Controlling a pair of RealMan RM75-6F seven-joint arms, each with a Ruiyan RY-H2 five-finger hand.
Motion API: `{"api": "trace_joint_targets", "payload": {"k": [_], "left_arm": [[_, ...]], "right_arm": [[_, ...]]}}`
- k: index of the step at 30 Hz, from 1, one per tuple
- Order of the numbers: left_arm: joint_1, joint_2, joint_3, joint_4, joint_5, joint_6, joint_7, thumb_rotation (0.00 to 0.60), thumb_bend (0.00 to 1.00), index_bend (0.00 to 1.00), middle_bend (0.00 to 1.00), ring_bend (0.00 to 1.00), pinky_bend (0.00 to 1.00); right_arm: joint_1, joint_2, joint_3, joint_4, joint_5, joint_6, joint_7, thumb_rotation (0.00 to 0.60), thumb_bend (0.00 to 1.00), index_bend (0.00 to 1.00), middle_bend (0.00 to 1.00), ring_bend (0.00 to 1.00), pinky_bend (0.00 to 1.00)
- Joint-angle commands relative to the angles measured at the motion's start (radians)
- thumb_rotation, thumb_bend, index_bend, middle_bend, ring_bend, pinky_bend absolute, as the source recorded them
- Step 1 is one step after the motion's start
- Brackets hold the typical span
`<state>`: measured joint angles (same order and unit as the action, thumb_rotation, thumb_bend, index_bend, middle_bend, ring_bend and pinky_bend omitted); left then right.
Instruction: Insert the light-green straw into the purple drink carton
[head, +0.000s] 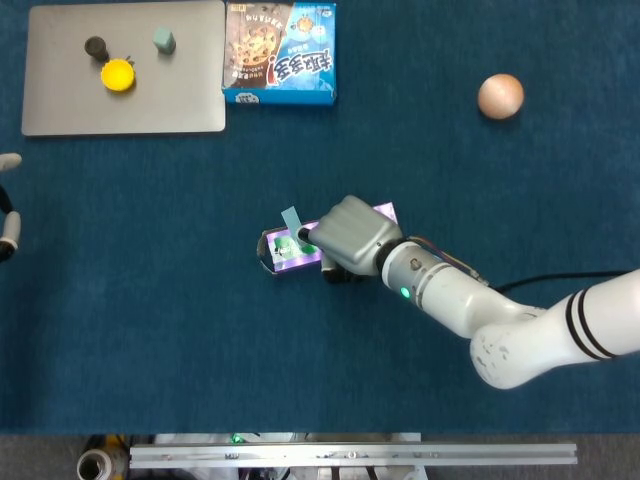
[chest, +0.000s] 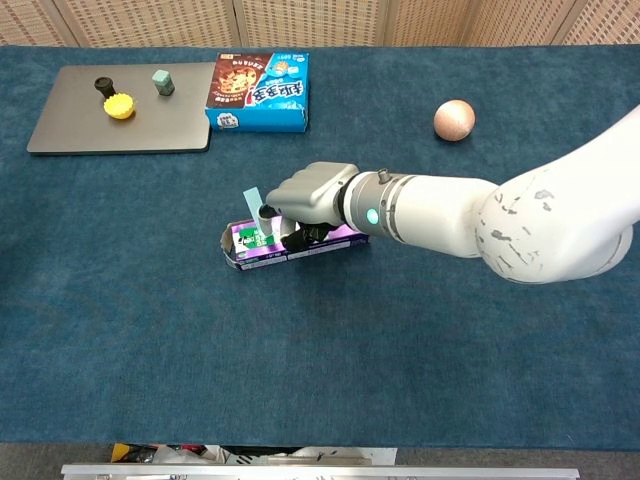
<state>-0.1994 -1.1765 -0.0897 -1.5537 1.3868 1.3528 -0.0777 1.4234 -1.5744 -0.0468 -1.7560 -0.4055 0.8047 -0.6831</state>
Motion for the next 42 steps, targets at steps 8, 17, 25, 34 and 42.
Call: {"api": "trace_joint_targets", "payload": {"k": [8, 17, 25, 34, 42], "left_arm": [[0.001, 0.001, 0.0, -0.004, -0.001, -0.001, 0.005, 0.6, 0.43, 0.23, 0.54, 0.55, 0.76], [0.006, 0.004, -0.003, 0.001, -0.006, 0.005, -0.004, 0.6, 0.43, 0.23, 0.54, 0.55, 0.76], [0.006, -0.003, -0.011, 0.028, -0.013, 0.004, -0.027, 0.6, 0.43, 0.23, 0.54, 0.54, 0.76], [0.008, -0.027, -0.012, 0.083, -0.006, 0.016, -0.031, 0.6, 0.43, 0.23, 0.53, 0.51, 0.75], [0.02, -0.034, -0.015, 0.071, 0.015, 0.062, -0.01, 0.6, 0.42, 0.23, 0.52, 0.5, 0.7]], "right_arm": [[0.009, -0.021, -0.007, 0.02, 0.005, -0.011, -0.008, 0.241, 1.0, 0.26, 1.0, 1.0, 1.0], [-0.031, 0.041, 0.012, -0.041, -0.06, 0.036, 0.038, 0.246, 1.0, 0.26, 1.0, 1.0, 1.0], [-0.177, 0.222, -0.044, -0.183, -0.241, 0.208, 0.095, 0.348, 1.0, 0.26, 1.0, 1.0, 1.0], [-0.427, 0.41, -0.172, -0.262, -0.435, 0.466, 0.145, 0.379, 0.74, 0.26, 1.0, 0.95, 0.9], [-0.646, 0.496, -0.236, -0.21, -0.524, 0.619, 0.248, 0.393, 0.52, 0.26, 0.76, 0.71, 0.87]]}}
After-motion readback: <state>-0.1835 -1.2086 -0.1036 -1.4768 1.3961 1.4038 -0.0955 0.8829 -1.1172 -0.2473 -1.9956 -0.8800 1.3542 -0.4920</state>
